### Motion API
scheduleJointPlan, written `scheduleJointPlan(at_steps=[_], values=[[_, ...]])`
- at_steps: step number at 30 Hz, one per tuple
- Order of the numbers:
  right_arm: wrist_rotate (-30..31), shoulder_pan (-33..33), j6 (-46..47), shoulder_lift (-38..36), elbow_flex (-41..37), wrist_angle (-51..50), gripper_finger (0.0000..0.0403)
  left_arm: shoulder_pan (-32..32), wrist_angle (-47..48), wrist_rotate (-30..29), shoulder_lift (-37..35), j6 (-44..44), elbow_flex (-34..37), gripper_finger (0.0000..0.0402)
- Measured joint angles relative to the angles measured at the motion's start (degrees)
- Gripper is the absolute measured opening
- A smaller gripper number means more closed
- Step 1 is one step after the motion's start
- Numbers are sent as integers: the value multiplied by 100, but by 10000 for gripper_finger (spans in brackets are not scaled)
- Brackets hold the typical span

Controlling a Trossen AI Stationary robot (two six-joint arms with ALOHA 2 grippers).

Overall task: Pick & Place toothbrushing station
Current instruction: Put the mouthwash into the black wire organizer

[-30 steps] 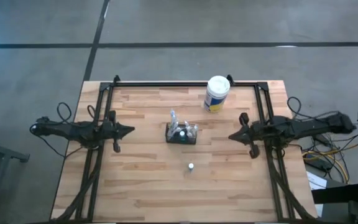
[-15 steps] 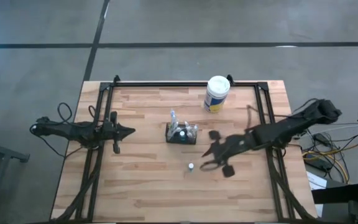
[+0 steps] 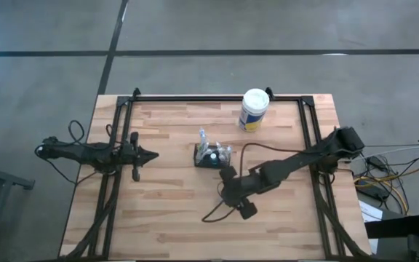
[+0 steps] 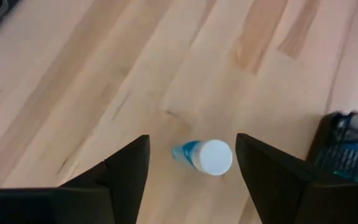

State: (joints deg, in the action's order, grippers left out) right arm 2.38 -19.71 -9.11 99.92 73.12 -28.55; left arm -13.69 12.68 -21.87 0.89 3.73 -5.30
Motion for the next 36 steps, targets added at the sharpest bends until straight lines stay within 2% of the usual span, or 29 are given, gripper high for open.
scheduleJointPlan(at_steps=[7, 12, 17, 30, 36], values=[[3, 176, 70, 108, -72, 117, 251, 2, -8, 6, 0, -1, 0, 14], [-379, 292, 54, 196, -161, 404, 251, 1, -12, 6, 0, -1, 0, 14], [-396, 291, 32, 456, -217, 420, 249, -1, -15, 0, -1, -1, -1, 14], [-460, 405, 98, 431, -248, 485, 210, -1, -19, -7, 15, 23, 0, 14], [-726, 450, 71, 431, -257, 506, 168, -1, -16, -7, 15, 1, 0, 14]])
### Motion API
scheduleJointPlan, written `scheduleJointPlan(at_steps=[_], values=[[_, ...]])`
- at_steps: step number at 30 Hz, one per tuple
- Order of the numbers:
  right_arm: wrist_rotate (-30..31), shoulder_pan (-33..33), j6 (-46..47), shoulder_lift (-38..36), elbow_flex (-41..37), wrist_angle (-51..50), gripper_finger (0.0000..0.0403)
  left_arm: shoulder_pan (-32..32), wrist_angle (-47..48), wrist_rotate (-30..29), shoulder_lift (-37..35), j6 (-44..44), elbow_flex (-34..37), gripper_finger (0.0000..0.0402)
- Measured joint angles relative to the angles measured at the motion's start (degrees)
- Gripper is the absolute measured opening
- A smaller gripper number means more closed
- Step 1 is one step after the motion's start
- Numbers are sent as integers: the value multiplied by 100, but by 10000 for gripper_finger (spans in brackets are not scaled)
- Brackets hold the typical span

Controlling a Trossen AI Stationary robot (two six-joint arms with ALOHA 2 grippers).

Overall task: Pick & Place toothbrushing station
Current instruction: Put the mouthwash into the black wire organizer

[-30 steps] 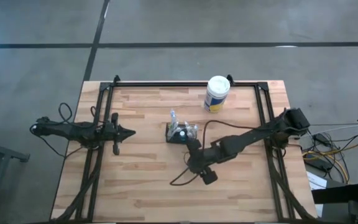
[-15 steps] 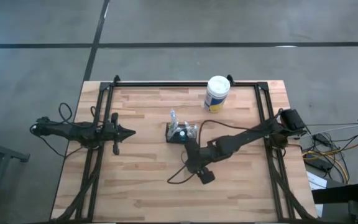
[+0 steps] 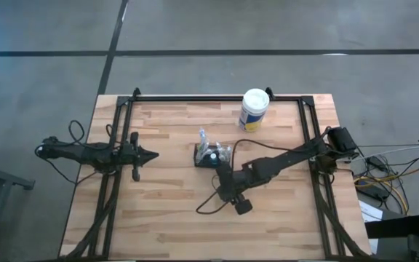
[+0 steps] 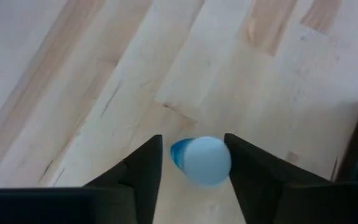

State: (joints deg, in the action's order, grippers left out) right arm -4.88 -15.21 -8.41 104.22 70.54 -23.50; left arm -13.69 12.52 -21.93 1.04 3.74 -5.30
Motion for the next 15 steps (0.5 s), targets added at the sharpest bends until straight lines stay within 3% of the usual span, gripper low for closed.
scheduleJointPlan(at_steps=[8, 15], values=[[-14, 3, -148, 0, 0, 31, 89, 0, -6, 0, 0, -1, 5, 14], [36, 3, -5, -69, 0, 17, 88, 0, -71, 0, 0, 45, 42, 14]])
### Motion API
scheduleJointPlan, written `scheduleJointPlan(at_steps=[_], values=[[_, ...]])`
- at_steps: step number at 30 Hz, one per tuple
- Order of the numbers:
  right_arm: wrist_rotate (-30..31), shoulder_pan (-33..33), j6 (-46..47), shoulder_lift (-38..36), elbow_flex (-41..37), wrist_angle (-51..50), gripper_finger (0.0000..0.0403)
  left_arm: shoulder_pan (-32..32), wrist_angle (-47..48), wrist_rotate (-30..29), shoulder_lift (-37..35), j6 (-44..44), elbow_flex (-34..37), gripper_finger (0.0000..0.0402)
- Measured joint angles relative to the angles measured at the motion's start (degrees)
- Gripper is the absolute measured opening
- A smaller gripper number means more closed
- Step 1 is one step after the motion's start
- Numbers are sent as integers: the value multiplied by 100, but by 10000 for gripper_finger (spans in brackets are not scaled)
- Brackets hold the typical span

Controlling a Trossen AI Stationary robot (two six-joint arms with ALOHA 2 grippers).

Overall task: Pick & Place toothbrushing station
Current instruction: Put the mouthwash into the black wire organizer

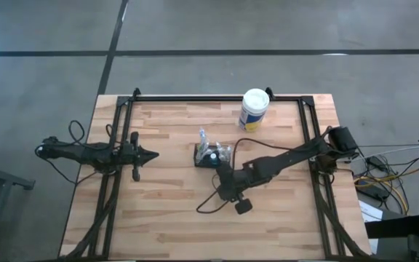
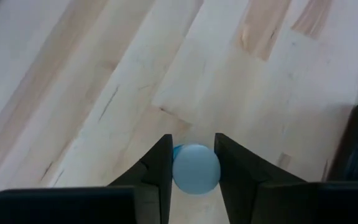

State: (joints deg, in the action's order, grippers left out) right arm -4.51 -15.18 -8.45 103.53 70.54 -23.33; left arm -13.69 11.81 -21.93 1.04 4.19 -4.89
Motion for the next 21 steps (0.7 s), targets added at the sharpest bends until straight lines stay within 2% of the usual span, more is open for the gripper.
scheduleJointPlan(at_steps=[5, 9, 12, 17, 21], values=[[-7, -2, -163, -450, -105, 61, 88, 0, 0, 3, 0, 2, 5, 14], [-149, 34, -299, -1206, -547, 948, 88, 0, 1, 0, 4, 10, 9, 14], [-401, 176, -195, -1950, -1151, 1796, 88, 0, 2, 2, 4, 13, 13, 14], [-432, 501, 297, -3314, -2355, 2851, 88, 0, 4, 2, 4, 17, 17, 14], [-498, 611, 575, -4374, -3187, 3178, 88, 1, -4, 0, 4, 15, 22, 14]])
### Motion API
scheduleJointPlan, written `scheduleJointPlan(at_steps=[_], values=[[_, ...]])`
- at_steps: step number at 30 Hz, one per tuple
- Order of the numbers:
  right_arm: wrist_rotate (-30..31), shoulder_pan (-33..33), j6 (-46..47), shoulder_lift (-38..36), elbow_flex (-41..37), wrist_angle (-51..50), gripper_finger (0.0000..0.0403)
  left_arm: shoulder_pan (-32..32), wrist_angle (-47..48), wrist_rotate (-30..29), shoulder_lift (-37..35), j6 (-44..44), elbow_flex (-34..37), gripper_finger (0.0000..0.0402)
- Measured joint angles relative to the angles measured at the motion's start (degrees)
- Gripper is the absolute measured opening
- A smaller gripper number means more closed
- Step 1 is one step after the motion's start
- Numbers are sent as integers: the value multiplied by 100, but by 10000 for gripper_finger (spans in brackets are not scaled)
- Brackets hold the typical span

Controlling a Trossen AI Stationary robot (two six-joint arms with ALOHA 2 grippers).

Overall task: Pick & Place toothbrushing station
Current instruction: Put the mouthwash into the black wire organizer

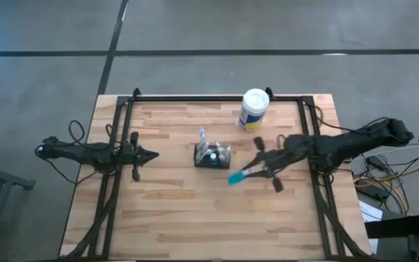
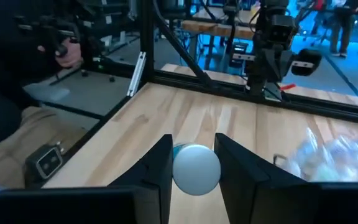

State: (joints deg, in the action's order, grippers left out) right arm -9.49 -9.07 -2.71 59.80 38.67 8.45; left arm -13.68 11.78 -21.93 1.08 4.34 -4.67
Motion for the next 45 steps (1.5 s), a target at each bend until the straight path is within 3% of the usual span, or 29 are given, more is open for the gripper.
scheduleJointPlan(at_steps=[9, 15, 27, 45], values=[[43, -3, 259, -2117, -1600, 646, 88, 0, -68, 2, 0, -15, 4, 14], [210, -3, 383, -2979, -2312, 868, 88, -1, -70, 2, 0, -15, 7, 14], [264, -3, 364, -3883, -2953, 859, 88, -1, -68, 2, 0, -7, 9, 14], [367, -3, 399, -4539, -3451, 909, 88, -1, -66, 2, 0, 2, 9, 14]])
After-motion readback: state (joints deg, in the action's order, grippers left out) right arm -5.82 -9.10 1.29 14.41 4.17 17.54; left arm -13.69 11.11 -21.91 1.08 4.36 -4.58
